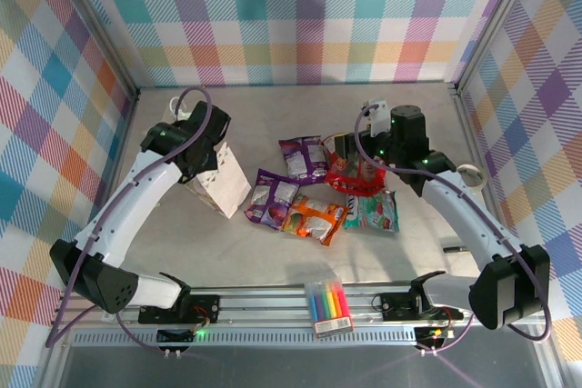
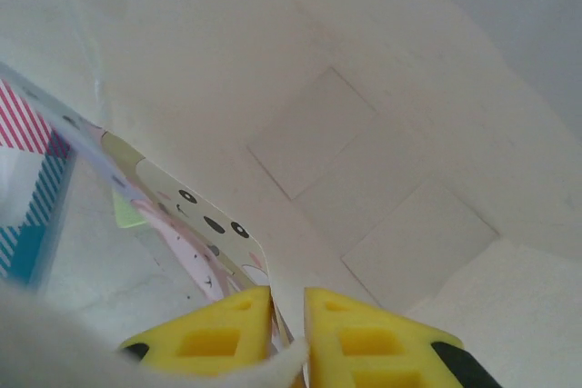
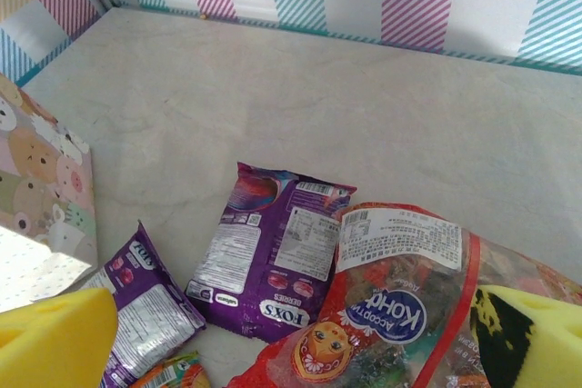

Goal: Place the snacks into the paper bag

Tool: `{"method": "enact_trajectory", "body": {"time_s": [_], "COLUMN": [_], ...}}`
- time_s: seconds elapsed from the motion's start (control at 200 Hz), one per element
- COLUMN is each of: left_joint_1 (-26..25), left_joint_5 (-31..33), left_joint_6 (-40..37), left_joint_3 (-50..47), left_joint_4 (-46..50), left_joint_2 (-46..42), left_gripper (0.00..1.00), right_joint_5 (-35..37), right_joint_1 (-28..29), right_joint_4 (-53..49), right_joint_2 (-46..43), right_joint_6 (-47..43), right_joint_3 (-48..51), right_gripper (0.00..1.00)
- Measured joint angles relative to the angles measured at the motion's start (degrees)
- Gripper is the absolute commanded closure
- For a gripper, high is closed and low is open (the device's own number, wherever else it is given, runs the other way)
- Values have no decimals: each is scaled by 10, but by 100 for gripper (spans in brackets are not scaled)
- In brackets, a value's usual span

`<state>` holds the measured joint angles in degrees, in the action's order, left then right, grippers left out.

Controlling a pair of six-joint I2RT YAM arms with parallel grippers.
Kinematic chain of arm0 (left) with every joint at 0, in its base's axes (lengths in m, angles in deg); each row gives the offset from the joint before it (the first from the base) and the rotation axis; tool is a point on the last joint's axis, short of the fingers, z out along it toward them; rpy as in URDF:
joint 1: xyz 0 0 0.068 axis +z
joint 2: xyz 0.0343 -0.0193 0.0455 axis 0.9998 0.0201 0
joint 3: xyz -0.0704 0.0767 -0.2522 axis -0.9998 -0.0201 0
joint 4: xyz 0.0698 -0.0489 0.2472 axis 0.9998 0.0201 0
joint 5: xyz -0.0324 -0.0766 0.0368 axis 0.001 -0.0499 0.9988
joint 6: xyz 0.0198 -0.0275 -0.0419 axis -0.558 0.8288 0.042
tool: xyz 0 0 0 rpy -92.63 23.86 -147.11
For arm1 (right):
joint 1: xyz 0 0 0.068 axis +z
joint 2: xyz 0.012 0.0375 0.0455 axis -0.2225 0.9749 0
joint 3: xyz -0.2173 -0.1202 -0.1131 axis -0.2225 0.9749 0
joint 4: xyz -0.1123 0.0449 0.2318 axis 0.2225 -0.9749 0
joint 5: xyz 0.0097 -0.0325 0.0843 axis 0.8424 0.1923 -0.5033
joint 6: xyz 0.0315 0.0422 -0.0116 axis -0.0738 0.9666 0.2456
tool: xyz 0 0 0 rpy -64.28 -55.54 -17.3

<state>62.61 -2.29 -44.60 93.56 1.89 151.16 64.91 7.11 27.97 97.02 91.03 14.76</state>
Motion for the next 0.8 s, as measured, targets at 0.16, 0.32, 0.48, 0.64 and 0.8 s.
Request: {"method": "enact_trajectory", "body": {"time_s": [0.16,0.32,0.48,0.64,0.8], "left_joint_1": [0,2,13,33,47], "left_joint_5": [0,-3,-22,-59,-78], "left_joint_6": [-31,-73,-119,-182,-246], "left_joint_3": [32,55,55,39,2], "left_joint_4": [15,20,15,-33,-95], "left_joint_2": [1,11,23,18,-1], "left_gripper": [90,97,97,96,94], "right_joint_5": [4,9,15,19,26], "right_joint_1": [0,0,0,0,0], "right_joint_4": [-6,-9,-13,-14,-17], "right_joint_2": [10,10,10,11,16], "right_joint_6": [-7,-10,-16,-20,-20], "right_joint_3": [0,0,0,0,0], "right_gripper": [1,1,1,1,1]}}
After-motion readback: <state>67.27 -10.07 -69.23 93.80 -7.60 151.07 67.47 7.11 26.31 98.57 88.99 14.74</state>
